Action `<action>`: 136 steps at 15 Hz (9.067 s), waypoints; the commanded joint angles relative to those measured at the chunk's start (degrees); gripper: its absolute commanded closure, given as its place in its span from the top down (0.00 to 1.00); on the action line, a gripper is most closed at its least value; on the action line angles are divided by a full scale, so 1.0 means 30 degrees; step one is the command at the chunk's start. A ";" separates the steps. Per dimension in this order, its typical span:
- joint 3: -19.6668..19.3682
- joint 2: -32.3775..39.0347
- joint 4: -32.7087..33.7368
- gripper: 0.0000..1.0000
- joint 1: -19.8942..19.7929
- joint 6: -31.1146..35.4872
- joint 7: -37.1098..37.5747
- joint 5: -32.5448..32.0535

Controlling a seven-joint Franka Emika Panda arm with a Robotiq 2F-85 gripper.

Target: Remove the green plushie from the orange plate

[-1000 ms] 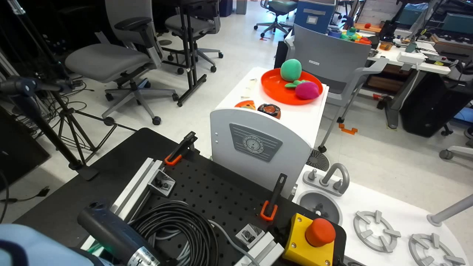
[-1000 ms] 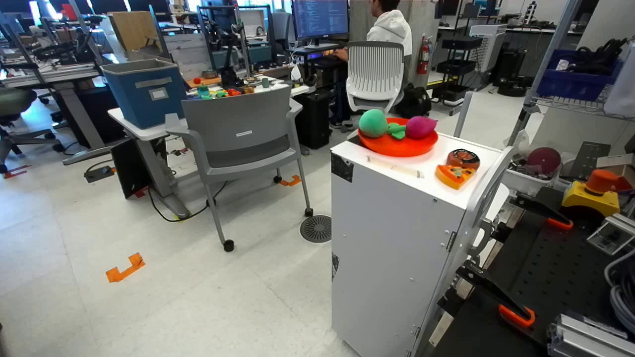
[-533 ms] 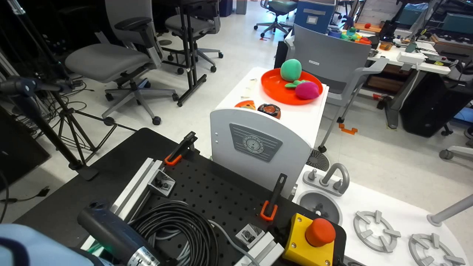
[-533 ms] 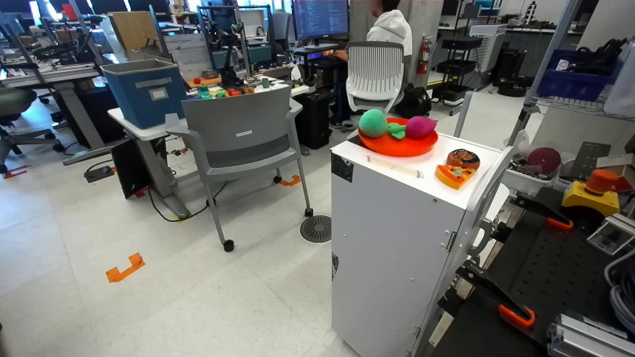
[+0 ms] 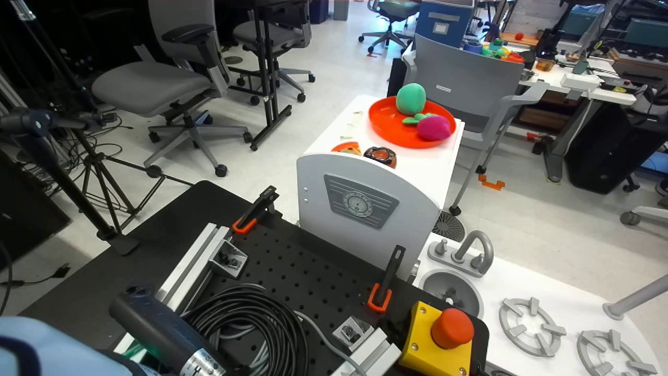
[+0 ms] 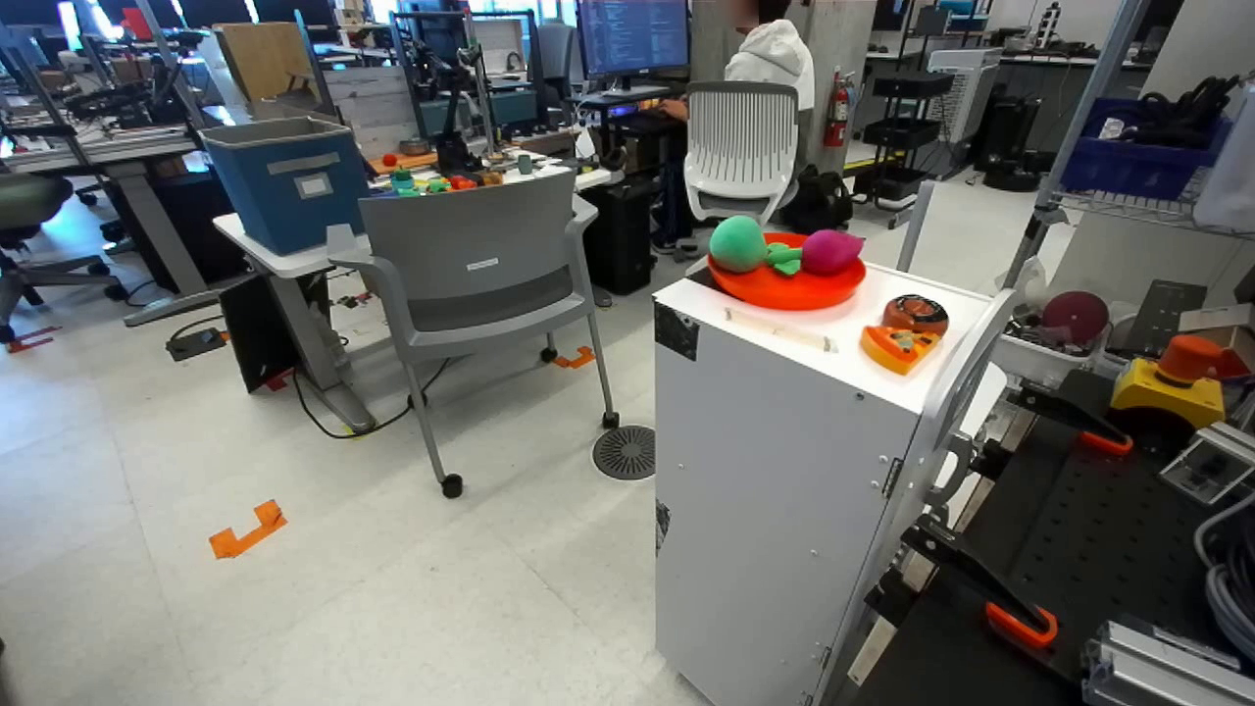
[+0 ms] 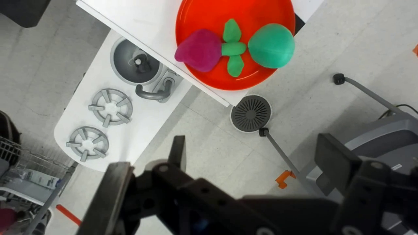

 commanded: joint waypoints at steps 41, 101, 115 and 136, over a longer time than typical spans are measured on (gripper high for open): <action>-0.1044 0.3820 0.0698 1.00 0.0556 -0.0366 -0.0984 -0.0138; -0.0953 0.8565 0.4181 0.42 0.3495 -0.0003 0.4939 -0.2634; -0.0967 0.8658 0.4335 0.00 0.3531 0.0248 0.4933 -0.2660; -0.0297 0.8559 0.4177 1.00 0.3456 0.1407 0.4077 -0.0580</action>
